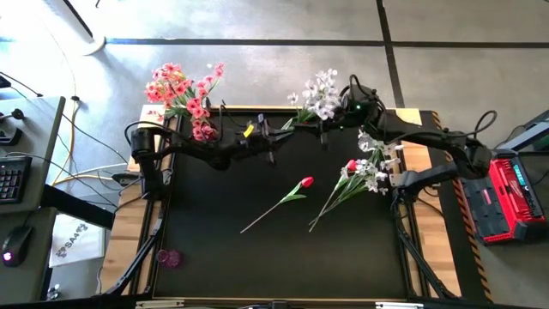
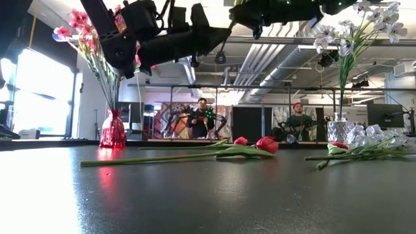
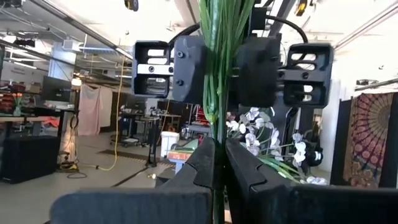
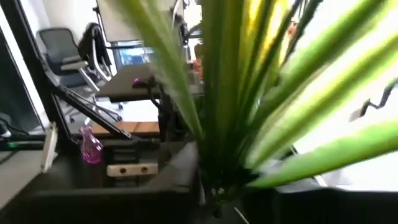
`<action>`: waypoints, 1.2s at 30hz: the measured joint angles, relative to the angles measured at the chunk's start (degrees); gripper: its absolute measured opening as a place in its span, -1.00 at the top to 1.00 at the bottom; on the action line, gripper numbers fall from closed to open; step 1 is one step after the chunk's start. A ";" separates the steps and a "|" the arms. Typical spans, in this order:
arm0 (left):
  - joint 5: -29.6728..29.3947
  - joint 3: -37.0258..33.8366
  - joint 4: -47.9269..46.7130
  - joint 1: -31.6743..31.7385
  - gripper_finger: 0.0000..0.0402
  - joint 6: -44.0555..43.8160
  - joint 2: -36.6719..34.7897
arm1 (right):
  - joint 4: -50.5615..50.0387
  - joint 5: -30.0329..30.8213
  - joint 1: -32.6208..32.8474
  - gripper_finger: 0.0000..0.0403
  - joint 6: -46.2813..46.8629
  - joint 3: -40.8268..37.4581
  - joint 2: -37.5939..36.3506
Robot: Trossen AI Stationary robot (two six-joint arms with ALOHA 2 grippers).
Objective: Sort flowers into vase by color
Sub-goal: Put the top white flower into the transparent vase
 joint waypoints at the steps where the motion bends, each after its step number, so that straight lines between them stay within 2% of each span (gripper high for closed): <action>1: -0.27 0.00 -0.10 0.00 0.99 -0.02 0.00 | -0.67 0.08 -0.15 0.78 -0.62 0.00 -0.17; 3: -0.91 0.00 -0.98 0.00 0.99 0.00 0.00 | -2.15 0.97 -0.24 0.92 -2.03 0.00 -0.52; 8: -2.50 0.16 -5.06 0.14 0.91 0.00 0.00 | -7.83 10.47 -0.12 0.93 -4.02 0.00 -1.93; 13: -3.04 -0.02 -11.13 -0.06 0.72 0.89 0.02 | -12.47 25.87 -0.28 0.96 -7.82 0.00 -5.68; 16: -3.52 -0.02 -13.33 0.04 0.64 2.39 0.02 | -16.24 31.80 -0.10 0.98 -10.02 0.00 -8.87; 19: -3.72 -0.02 -14.95 0.08 0.60 2.47 0.02 | -19.80 39.10 -0.15 0.98 -10.21 0.00 -13.39; 24: -3.69 -0.02 -16.45 0.00 0.60 2.58 0.02 | -29.79 55.37 -0.44 0.99 -8.89 0.00 -21.55; 26: -3.69 -0.02 -16.61 0.14 0.61 2.73 0.02 | -33.47 58.43 -1.52 0.99 -6.79 0.02 -24.49; 30: -4.65 -0.02 -16.54 0.15 0.61 4.62 0.02 | -39.51 59.22 -4.75 0.99 -1.67 0.00 -28.68; 36: -5.62 -0.02 -16.52 0.15 0.61 4.55 0.02 | -48.09 61.75 -10.73 1.00 5.83 -0.17 -30.61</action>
